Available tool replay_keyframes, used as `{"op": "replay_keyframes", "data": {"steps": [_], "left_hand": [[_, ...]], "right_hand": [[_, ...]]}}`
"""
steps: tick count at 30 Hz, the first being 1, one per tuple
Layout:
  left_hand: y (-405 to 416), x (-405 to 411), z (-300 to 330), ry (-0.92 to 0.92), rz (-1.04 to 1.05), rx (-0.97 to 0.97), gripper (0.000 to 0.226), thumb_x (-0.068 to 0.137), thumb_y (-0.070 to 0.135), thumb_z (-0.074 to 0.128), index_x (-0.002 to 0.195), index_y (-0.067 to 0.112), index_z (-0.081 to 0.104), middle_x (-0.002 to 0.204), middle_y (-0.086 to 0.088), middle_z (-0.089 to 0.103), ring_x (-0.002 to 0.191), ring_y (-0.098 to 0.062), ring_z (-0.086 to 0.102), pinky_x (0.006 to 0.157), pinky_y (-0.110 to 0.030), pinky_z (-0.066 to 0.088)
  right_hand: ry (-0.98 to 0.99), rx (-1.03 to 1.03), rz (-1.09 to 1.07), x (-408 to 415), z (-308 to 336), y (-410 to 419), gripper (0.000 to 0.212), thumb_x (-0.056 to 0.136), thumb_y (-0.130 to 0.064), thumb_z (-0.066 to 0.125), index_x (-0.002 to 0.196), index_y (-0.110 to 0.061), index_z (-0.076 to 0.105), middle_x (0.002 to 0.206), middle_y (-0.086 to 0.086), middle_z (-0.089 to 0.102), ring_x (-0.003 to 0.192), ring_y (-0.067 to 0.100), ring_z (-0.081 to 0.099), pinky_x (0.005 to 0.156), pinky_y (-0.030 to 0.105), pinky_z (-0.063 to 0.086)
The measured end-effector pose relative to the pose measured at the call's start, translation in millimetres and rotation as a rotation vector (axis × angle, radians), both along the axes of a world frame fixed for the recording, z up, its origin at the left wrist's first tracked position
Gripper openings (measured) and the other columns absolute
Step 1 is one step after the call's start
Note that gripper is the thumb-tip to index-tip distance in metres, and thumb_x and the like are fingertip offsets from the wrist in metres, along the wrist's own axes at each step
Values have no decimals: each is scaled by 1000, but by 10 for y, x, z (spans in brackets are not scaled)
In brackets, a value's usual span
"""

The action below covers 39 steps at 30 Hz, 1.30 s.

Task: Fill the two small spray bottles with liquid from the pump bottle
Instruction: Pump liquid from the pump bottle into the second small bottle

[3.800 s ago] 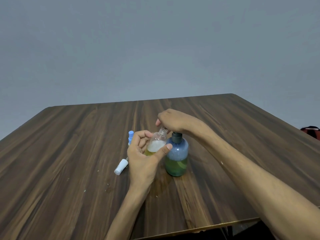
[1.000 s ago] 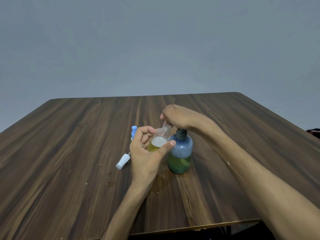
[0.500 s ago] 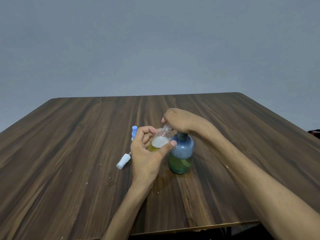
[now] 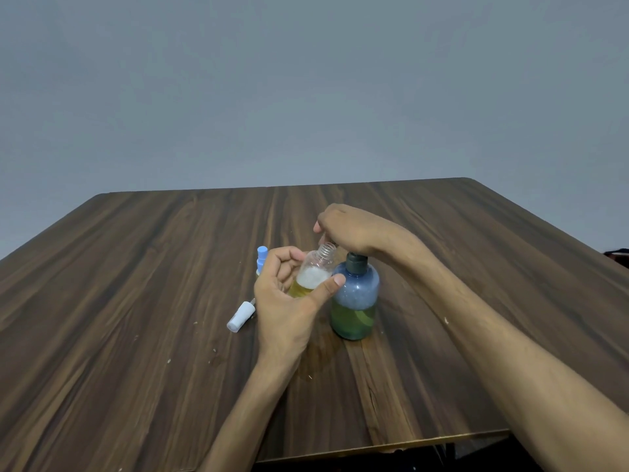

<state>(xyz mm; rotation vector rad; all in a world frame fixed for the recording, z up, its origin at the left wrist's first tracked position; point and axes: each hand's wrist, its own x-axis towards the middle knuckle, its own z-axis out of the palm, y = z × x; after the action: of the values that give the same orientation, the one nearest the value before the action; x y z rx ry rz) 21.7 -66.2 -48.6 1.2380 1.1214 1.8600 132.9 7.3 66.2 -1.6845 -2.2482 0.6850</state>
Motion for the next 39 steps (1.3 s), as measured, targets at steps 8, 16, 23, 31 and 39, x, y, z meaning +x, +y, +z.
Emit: {"op": "replay_keyframes", "data": {"steps": [8,16,23,31,39], "left_hand": [[1,-5,-6,0,2,-3,58,57,27,97,103,17,62,100,-2,79,99,-19,76,91,-42,61],[-2,-12,-12,11,5,5,53,61,16,95,102,17,62,99,0,79,99,-18,76,90,-39,61],[3,9,-7,1,-1,7,51,61,15,94,101,20,62,101,-2,79,98,-17,76,89,-36,60],[-10,-2,-4,8,7,-3,53,60,20,97,101,21,63,99,-1,77,98,-19,76,91,-42,62],[-7,1,10,8,10,1,51,60,22,98,98,27,64,101,-3,78,99,-20,76,89,-38,61]], "right_hand": [[9,-17,-17,-4,-19,-10,38,109,-5,34,138,6,56,142,24,54,131,41,53,109,49,43],[56,-24,-8,-10,16,-28,40,105,-3,33,131,16,58,135,29,60,126,45,55,106,52,45],[97,-36,-8,16,42,-27,36,107,-1,36,134,9,58,138,27,57,127,41,55,108,49,44],[80,-12,3,-4,11,-12,44,103,-18,33,121,3,67,128,18,66,109,30,64,99,43,50],[224,-95,-31,30,198,106,28,101,-24,42,107,-16,68,106,13,79,91,26,68,79,34,51]]}}
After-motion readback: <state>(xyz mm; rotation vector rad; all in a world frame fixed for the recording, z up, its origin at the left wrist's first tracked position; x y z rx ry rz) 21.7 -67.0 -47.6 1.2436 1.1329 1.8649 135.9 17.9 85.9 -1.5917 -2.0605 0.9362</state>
